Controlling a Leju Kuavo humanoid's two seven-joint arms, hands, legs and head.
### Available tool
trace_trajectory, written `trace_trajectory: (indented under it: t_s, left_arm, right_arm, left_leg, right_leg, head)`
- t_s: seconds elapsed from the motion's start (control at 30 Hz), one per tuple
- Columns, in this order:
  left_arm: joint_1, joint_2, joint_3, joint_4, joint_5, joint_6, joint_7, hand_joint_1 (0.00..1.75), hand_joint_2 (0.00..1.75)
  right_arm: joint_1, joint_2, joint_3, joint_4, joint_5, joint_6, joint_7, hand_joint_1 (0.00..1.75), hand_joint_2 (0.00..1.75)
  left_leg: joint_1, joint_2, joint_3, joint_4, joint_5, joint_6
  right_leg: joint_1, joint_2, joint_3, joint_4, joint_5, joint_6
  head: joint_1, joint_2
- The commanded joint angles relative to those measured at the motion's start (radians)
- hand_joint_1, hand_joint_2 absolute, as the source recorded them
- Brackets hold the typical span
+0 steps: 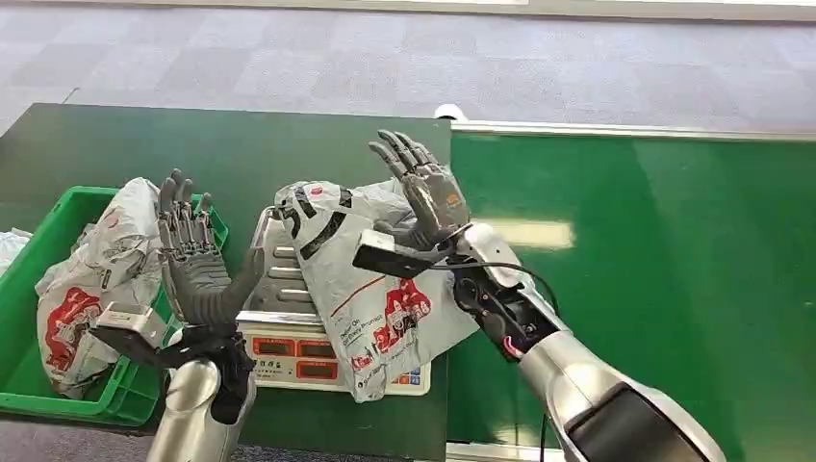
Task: Moved the parcel from conveyor to table for the left to box.
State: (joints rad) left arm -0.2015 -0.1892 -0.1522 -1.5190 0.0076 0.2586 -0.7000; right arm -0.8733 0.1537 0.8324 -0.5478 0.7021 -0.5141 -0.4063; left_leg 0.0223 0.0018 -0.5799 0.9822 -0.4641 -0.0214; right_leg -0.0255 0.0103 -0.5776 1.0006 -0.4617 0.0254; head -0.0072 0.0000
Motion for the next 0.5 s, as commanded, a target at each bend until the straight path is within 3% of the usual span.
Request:
trace_trajectory:
  t_s: [0.03,0.13,0.4,0.5]
  left_arm:
    - [-0.072,0.008,-0.022,0.104,0.014,-0.015,0.002,0.0,1.75]
    - [-0.069,0.012,-0.02,0.103,0.016,-0.018,0.002,0.0,1.75]
    - [-0.069,0.012,-0.02,0.103,0.016,-0.018,0.002,0.0,1.75]
    - [-0.064,0.012,-0.02,0.1,0.014,-0.014,0.002,0.0,1.75]
  right_arm:
    - [0.061,-0.059,0.046,-0.134,-0.073,0.041,-0.141,0.0,1.75]
    - [0.084,-0.053,-0.009,-0.139,-0.192,0.247,-0.171,0.0,1.75]
    - [0.084,-0.053,-0.009,-0.139,-0.192,0.247,-0.171,0.0,1.75]
    - [0.098,-0.052,-0.047,-0.144,-0.242,0.298,-0.193,0.0,1.75]
  left_leg:
    - [0.0,-0.002,0.002,-0.002,0.001,0.002]
    - [0.0,-0.003,0.001,-0.001,0.001,0.002]
    - [0.0,-0.001,0.001,0.0,0.0,0.001]
    - [0.0,-0.002,0.003,-0.003,0.001,0.003]
  right_leg:
    - [0.001,-0.003,0.003,-0.002,0.0,-0.002]
    - [0.001,-0.004,0.003,-0.001,0.0,-0.002]
    - [0.0,-0.002,0.001,0.0,0.0,-0.002]
    - [0.001,-0.004,0.004,-0.002,0.0,-0.004]
  head:
    - [0.0,0.0]
    - [0.0,0.0]
    - [0.0,0.0]
    - [0.0,0.0]
